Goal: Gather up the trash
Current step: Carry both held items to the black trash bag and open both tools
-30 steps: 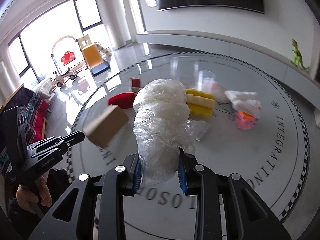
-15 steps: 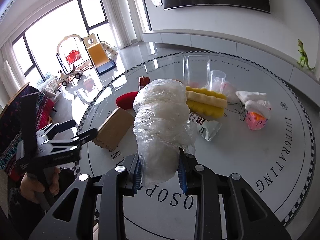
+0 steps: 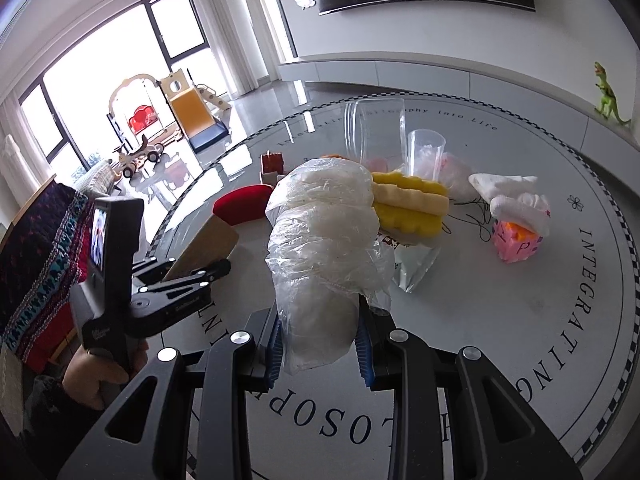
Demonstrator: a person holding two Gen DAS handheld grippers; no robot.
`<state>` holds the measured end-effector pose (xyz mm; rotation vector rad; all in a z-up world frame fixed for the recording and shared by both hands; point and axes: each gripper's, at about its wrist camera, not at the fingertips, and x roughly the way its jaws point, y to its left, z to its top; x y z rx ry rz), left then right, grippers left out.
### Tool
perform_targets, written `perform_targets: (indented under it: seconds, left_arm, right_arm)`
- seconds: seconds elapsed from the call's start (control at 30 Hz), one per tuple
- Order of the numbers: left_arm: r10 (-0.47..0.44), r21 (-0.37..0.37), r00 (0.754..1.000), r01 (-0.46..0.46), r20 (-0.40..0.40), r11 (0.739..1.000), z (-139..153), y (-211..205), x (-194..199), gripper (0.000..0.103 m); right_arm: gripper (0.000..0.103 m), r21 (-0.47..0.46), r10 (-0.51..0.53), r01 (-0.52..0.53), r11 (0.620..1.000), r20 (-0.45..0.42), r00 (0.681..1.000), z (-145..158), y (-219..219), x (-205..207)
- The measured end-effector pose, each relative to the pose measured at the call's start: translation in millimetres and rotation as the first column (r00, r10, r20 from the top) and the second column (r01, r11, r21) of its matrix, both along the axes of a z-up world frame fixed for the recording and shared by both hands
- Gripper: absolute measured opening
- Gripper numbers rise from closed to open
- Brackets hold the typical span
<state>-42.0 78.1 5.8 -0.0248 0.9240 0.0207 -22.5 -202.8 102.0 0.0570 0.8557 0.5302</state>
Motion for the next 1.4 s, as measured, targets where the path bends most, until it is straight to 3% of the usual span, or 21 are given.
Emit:
perform_targets:
  seconds: [0.47,0.7,0.9,1.07,1.33,1.37,1.4]
  left_arm:
    - [-0.025,-0.031,0.998,0.027,0.064,0.999,20,-1,-87,0.032]
    - [0.063,-0.024,0.994,-0.061,0.093,0.998,27,33,-155,0.032]
    - [0.188,-0.010,0.977,-0.188,0.097,0.982,27,75,-218,0.032]
    - [0.322,-0.009,0.944,-0.322,0.070,0.947,13,117,-274,0.032]
    - [0.524,-0.043,0.852,-0.524,-0.017,0.850,-30,166,-343,0.034]
    - [0.546,-0.045,0.838,-0.546,-0.024,0.836,-34,171,-352,0.044]
    - [0.576,-0.048,0.817,-0.577,-0.029,0.815,-37,176,-361,0.074]
  right_arm:
    - [0.032,-0.005,0.079,-0.079,0.997,0.031,0.996,16,41,-29]
    - [0.032,-0.001,0.186,-0.186,0.982,0.052,0.981,27,90,-62]
    - [0.032,0.015,0.321,-0.321,0.947,0.028,0.947,24,146,-96]
    - [0.032,0.009,0.473,-0.473,0.881,-0.008,0.881,10,208,-140]
    - [0.032,0.011,0.657,-0.661,0.750,-0.134,0.742,-29,295,-204]
    - [0.034,0.010,0.680,-0.687,0.727,-0.153,0.717,-33,306,-212]
    - [0.041,0.003,0.701,-0.712,0.702,-0.177,0.691,-38,318,-220]
